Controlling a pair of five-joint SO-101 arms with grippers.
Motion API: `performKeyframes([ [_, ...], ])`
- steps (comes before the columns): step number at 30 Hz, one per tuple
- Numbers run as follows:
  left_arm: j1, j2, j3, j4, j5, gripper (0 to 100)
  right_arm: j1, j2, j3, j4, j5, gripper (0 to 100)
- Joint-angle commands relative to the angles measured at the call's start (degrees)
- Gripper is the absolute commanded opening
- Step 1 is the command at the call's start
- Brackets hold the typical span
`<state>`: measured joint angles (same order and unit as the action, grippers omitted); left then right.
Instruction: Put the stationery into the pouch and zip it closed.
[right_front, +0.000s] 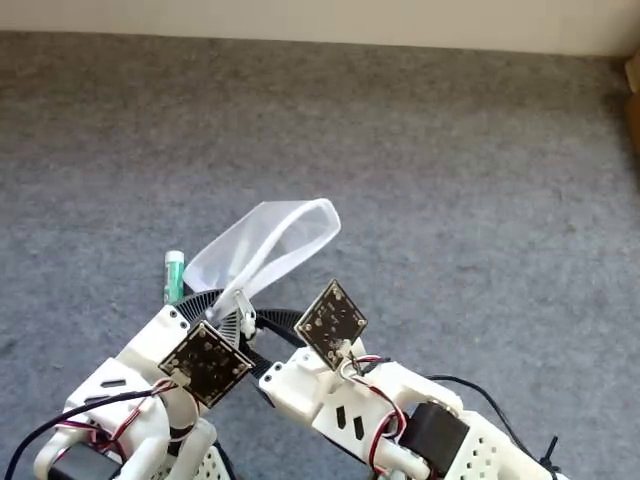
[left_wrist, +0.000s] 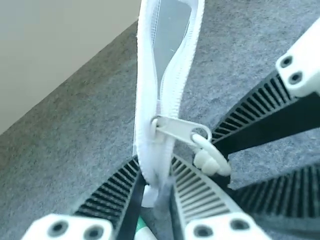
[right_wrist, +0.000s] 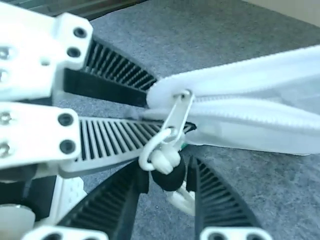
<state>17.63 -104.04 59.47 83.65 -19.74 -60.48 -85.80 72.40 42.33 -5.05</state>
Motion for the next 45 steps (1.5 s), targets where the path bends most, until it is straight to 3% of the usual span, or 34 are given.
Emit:
performKeyframes([
  [1,-0.75,-0.31,-0.75,0.09,0.70,1,-0.22,-1.01,-0.31,-2.07,-0.53,13.2],
  [6,-0.75,-0.31,-0.75,0.09,0.70,1,-0.22,-1.01,-0.40,-2.07,-0.35,12.7],
  [11,-0.75,-0.31,1.27,-0.26,0.70,1,0.66,-1.10,-0.75,-2.15,1.85,0.0],
  [20,-0.92,-0.31,1.54,-0.26,0.70,1,6.46,-1.10,-0.84,0.22,4.22,0.4],
  [36,-1.10,-0.31,1.63,0.18,1.14,1,20.97,-0.57,-12.97,6.64,4.40,0.4],
  [45,-1.10,-0.31,1.63,0.18,2.11,1,25.63,-0.57,-18.95,9.01,4.40,0.4],
])
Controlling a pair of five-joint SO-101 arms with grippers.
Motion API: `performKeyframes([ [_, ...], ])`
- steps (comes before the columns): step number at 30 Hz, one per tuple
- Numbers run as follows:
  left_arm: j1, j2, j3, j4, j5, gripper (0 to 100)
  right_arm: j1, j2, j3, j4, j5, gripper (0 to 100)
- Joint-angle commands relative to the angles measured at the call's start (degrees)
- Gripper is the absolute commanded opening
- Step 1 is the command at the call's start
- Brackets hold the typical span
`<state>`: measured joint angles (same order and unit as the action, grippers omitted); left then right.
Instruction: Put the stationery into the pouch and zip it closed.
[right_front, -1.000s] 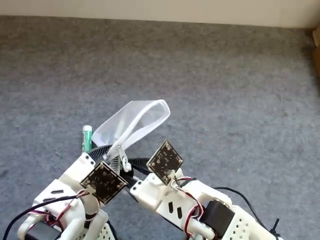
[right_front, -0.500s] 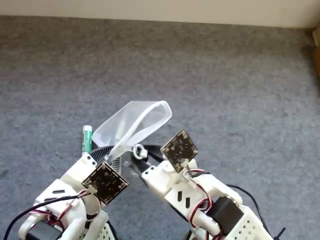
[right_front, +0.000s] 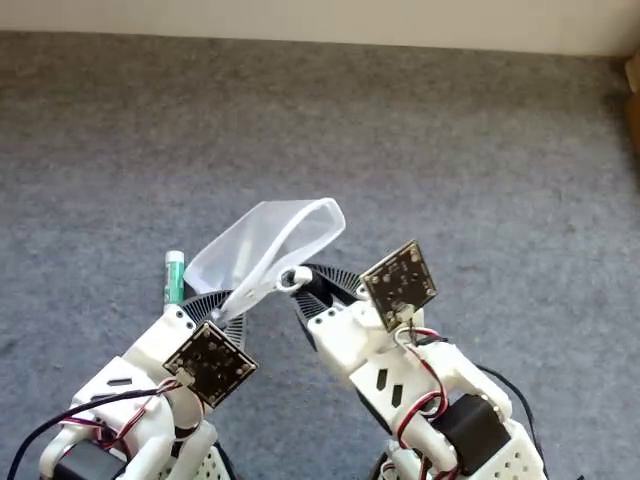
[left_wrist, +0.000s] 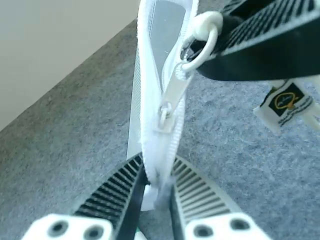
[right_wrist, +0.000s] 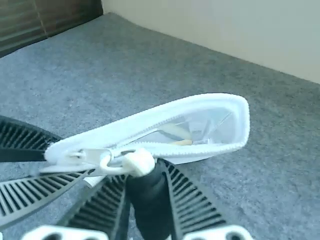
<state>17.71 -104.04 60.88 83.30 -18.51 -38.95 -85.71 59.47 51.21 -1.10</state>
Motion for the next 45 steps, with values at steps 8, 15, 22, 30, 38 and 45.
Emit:
performKeyframes([
  [8,-1.19,-0.31,0.31,0.53,0.79,1,8.31,-0.57,-6.29,-0.22,2.73,0.4],
  [15,-1.19,-0.31,0.31,0.53,0.79,1,11.38,-0.57,-6.29,-0.31,2.81,0.4],
  [22,-1.19,-0.31,0.31,0.53,0.88,1,14.99,-0.57,-6.29,-0.31,2.81,0.4],
  [30,-1.19,-0.31,0.31,0.53,0.97,1,21.32,-0.57,-5.76,-5.05,2.81,0.4],
  [38,-1.19,-0.31,0.31,0.53,0.97,1,25.98,-0.57,-5.58,-5.49,4.75,0.4],
  [45,-1.19,-0.31,0.31,0.53,0.97,1,31.52,-0.57,-5.23,-5.49,6.07,0.4],
])
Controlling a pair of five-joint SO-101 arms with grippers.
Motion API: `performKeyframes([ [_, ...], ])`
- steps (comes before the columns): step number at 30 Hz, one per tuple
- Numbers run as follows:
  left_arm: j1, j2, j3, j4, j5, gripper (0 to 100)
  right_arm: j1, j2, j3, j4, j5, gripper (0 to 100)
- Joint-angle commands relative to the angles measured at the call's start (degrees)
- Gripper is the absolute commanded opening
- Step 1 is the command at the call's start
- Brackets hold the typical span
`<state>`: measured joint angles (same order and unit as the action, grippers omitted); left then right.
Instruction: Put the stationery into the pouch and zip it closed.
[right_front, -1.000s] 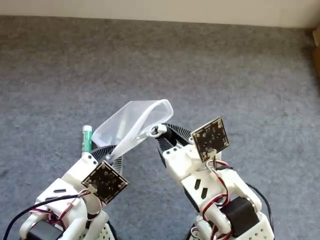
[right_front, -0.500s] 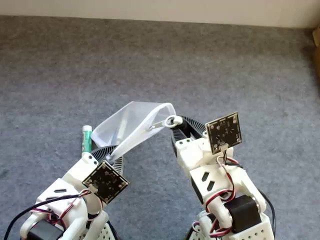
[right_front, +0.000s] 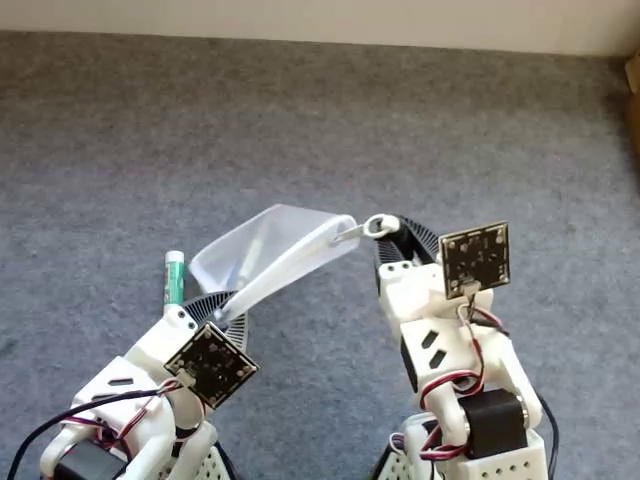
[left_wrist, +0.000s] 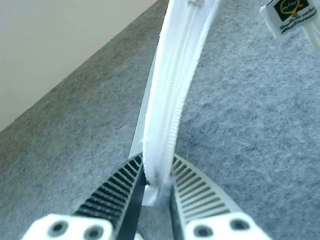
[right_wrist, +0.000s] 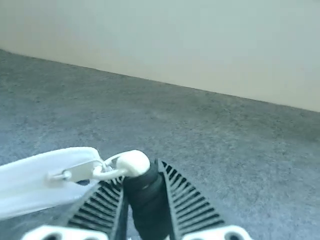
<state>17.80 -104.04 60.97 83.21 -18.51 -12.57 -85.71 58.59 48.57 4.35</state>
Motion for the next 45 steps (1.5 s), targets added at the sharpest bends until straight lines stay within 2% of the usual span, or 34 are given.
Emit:
performKeyframes([
  [1,-1.27,-0.31,0.22,0.62,0.97,1,5.85,-0.57,-3.82,-2.86,0.62,0.4],
  [5,-1.27,-0.31,0.22,0.53,0.97,1,6.20,-0.57,-2.07,-2.86,3.08,0.4],
  [12,-1.27,-0.31,1.36,0.18,0.97,1,5.58,-1.01,-1.71,-2.59,2.90,1.6],
  [17,-1.36,-0.31,1.45,-1.14,0.97,1,0.48,-1.10,-2.07,4.53,-3.25,19.9],
  [19,-2.86,-0.31,1.45,-2.37,0.97,1,-1.45,-1.10,-2.42,7.78,-4.57,23.5],
  [27,-11.47,-0.31,7.96,-15.03,-1.58,1,-5.49,-1.10,-4.09,8.40,-4.92,23.5],
  [30,-13.85,-0.31,11.12,-20.31,-3.43,1,-5.49,-1.10,-4.18,8.40,-8.70,23.5],
  [33,-15.52,-0.31,12.44,-24.26,-3.96,1,-5.49,-1.10,-4.18,8.40,-9.32,23.5],
  [45,-15.96,-0.31,12.26,-26.02,-5.10,1,-5.49,-1.10,-3.82,8.40,-9.49,23.5],
])
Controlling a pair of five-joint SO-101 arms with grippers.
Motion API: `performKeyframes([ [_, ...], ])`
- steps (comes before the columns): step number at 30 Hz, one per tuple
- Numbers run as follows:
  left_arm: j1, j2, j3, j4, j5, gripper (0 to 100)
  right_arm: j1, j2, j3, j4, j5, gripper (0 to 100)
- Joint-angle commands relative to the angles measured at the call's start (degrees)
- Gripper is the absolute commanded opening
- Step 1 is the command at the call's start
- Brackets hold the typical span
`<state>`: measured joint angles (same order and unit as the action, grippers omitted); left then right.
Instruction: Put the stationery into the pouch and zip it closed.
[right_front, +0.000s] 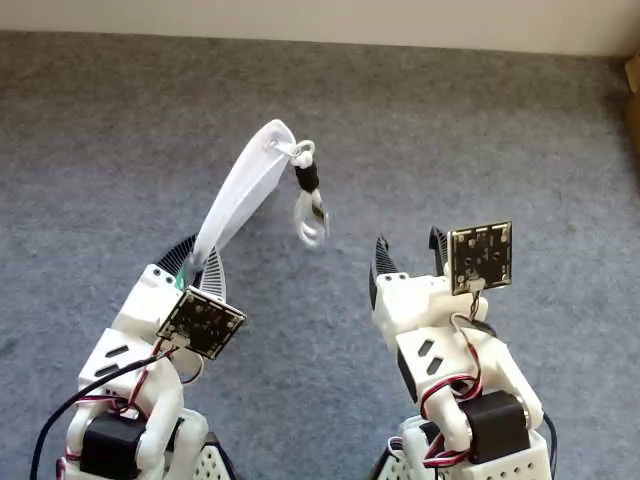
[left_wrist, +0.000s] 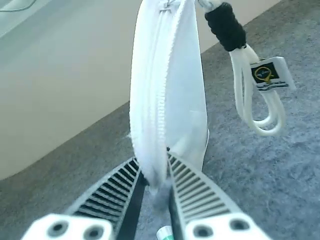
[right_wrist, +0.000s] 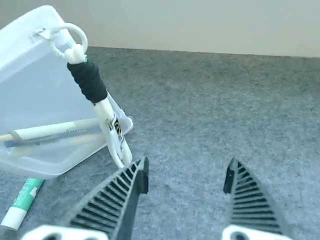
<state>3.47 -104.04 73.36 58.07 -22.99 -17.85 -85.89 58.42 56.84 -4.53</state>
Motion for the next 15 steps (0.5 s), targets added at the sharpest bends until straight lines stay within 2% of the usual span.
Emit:
performKeyframes([
  [1,-1.54,-0.31,-0.13,-0.88,-0.53,1,-0.22,-0.92,-3.56,0.13,-0.62,23.5],
  [10,-1.27,-0.31,-0.22,-0.18,-0.18,1,-0.48,-0.48,-3.56,-0.40,-0.26,23.5],
  [15,-1.19,-0.31,-4.35,6.68,2.11,1,-7.52,0.04,-2.42,-3.03,-0.26,23.5],
])
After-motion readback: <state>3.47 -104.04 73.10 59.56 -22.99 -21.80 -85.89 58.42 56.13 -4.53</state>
